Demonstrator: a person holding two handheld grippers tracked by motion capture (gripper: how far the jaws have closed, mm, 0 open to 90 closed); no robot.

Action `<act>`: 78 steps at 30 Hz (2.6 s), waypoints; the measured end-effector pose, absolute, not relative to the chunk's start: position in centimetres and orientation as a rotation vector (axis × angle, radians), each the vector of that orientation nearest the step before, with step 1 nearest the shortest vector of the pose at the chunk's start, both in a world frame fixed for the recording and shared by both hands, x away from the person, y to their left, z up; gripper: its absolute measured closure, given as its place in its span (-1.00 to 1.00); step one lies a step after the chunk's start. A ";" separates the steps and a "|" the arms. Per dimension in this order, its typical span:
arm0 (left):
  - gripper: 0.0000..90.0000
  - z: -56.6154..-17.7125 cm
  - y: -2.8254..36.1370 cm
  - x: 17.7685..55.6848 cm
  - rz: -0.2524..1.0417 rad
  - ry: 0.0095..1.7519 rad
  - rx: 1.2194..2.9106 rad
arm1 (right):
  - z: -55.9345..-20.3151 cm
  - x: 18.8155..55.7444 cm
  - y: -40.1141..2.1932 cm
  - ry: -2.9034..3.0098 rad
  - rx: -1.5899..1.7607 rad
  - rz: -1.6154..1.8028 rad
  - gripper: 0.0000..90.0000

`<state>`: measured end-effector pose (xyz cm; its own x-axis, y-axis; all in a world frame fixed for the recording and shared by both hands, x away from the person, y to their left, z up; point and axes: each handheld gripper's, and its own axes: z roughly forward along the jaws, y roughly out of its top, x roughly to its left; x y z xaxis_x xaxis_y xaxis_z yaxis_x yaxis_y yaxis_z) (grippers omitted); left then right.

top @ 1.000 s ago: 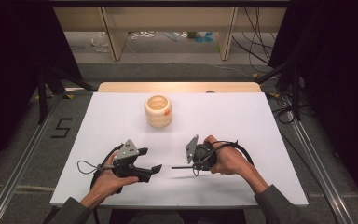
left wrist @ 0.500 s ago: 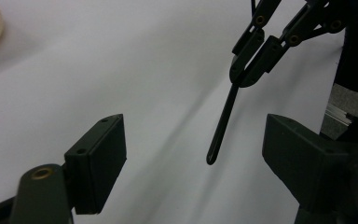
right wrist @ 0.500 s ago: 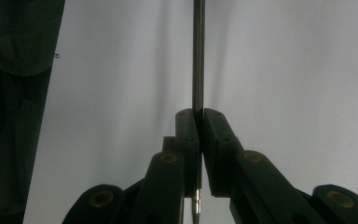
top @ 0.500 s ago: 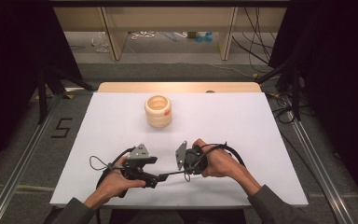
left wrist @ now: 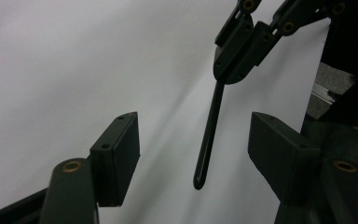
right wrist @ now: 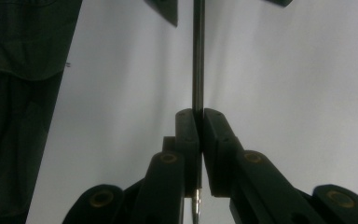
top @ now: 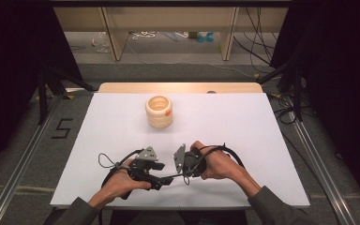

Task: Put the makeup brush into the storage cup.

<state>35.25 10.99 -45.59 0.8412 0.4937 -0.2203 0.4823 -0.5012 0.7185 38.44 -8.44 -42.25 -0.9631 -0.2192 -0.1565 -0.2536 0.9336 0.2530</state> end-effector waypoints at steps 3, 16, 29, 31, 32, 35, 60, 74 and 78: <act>-0.19 -45.7 10.7 35.3 -0.004 0.705 2.180 | -42.1 38.2 -8.4 2.978 -0.322 0.380 0.90; 0.08 -45.6 10.2 35.5 -0.056 0.686 2.192 | -41.8 37.9 -8.0 2.973 -0.342 0.392 0.90; 0.32 -45.7 9.9 35.5 -0.076 0.649 2.218 | -41.7 37.8 -7.8 2.946 -0.379 0.392 0.90; 0.35 -45.8 9.8 35.5 -0.102 0.646 2.215 | -41.6 37.7 -7.7 2.951 -0.377 0.395 0.90; 0.37 -45.8 9.8 35.6 -0.090 0.644 2.224 | -41.6 37.7 -7.7 2.947 -0.382 0.397 0.90; 0.40 -45.7 9.8 35.6 -0.087 0.642 2.224 | -41.6 37.7 -7.7 2.946 -0.381 0.400 0.90; 0.66 -45.7 9.7 35.5 -0.132 0.655 2.221 | -41.8 37.8 -7.3 2.914 -0.465 0.443 0.90; 0.88 -45.7 10.1 36.0 -0.126 0.596 2.235 | -41.8 37.4 -7.3 2.931 -0.465 0.418 0.89; 0.88 -45.5 10.4 36.1 -0.132 0.601 2.223 | -41.4 37.7 -7.6 2.889 -0.506 0.464 0.60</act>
<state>36.09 10.37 -45.50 0.8809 0.3775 -0.2855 0.4624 -0.5577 0.6893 37.66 -7.55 -41.42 -0.9275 -0.3023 -0.2197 -0.3559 0.8940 0.2723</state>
